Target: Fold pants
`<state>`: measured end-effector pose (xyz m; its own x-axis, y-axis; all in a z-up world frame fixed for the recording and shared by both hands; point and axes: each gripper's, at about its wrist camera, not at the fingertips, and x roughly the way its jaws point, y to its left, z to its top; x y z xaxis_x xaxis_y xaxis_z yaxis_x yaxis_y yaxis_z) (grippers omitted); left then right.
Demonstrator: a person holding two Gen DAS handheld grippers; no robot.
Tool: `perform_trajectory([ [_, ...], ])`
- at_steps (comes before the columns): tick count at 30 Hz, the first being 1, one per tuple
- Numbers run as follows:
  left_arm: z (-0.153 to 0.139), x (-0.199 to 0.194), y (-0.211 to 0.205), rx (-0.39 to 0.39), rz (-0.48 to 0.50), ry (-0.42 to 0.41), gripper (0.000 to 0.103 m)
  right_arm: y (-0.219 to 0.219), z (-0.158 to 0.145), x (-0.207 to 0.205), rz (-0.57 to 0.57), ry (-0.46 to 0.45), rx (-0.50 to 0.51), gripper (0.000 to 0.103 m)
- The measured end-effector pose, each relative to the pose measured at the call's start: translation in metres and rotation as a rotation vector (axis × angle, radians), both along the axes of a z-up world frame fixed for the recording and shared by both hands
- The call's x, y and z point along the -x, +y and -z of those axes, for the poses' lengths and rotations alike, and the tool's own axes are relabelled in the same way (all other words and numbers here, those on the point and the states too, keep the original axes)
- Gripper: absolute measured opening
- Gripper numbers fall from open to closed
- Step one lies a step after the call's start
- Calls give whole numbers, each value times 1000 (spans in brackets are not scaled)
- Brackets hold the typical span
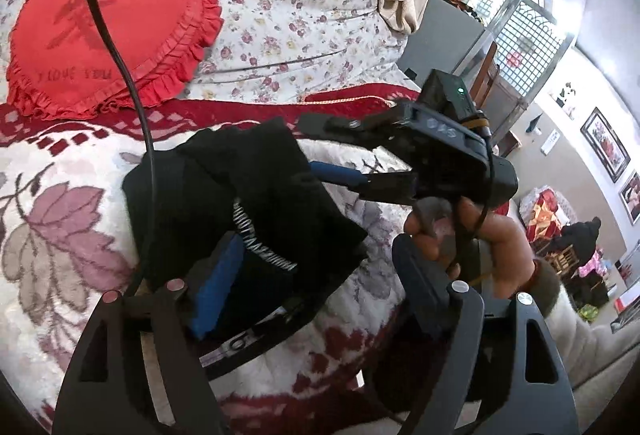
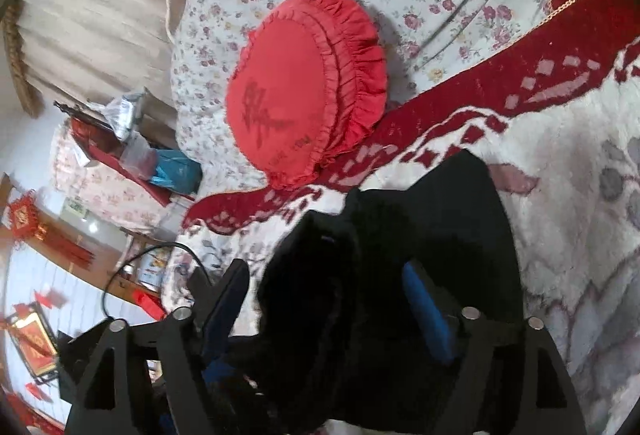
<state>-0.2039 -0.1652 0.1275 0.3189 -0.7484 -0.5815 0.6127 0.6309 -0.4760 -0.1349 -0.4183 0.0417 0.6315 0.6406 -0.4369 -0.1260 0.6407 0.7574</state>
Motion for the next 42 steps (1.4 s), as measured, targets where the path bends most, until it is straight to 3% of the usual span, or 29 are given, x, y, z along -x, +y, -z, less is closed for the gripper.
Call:
perform_trajectory([
  [7, 27, -3, 0, -82, -14, 53, 77, 18, 5, -8, -22, 41, -1, 85],
  [13, 38, 0, -6, -104, -14, 64, 77, 49, 11, -18, -54, 115, 119, 85],
  [17, 37, 0, 2, -107, -21, 71, 77, 37, 29, -4, -22, 183, 234, 85],
  [24, 44, 0, 0, -145, -25, 71, 77, 23, 31, 7, -36, 146, 203, 84],
  [26, 45, 1, -2, -155, -26, 65, 77, 32, 29, 6, -68, 111, 185, 66],
  [28, 46, 0, -1, -160, -36, 71, 77, 43, 29, 8, -95, 79, 211, 57],
  [29, 47, -2, 0, -159, -43, 78, 77, 46, 29, 9, -92, 62, 232, 39],
  [31, 46, -3, 4, -145, -49, 93, 77, 46, 29, 9, -73, 41, 227, 25],
  [33, 39, -3, 6, -145, -55, 81, 77, 42, 20, 13, -58, 5, 212, 20],
  [39, 11, -10, 19, -97, -96, 35, 77, 39, -32, 21, -46, -123, 295, 18],
  [42, 3, -17, 20, -82, -127, 16, 77, 27, -36, 19, -4, -116, 326, 18],
])
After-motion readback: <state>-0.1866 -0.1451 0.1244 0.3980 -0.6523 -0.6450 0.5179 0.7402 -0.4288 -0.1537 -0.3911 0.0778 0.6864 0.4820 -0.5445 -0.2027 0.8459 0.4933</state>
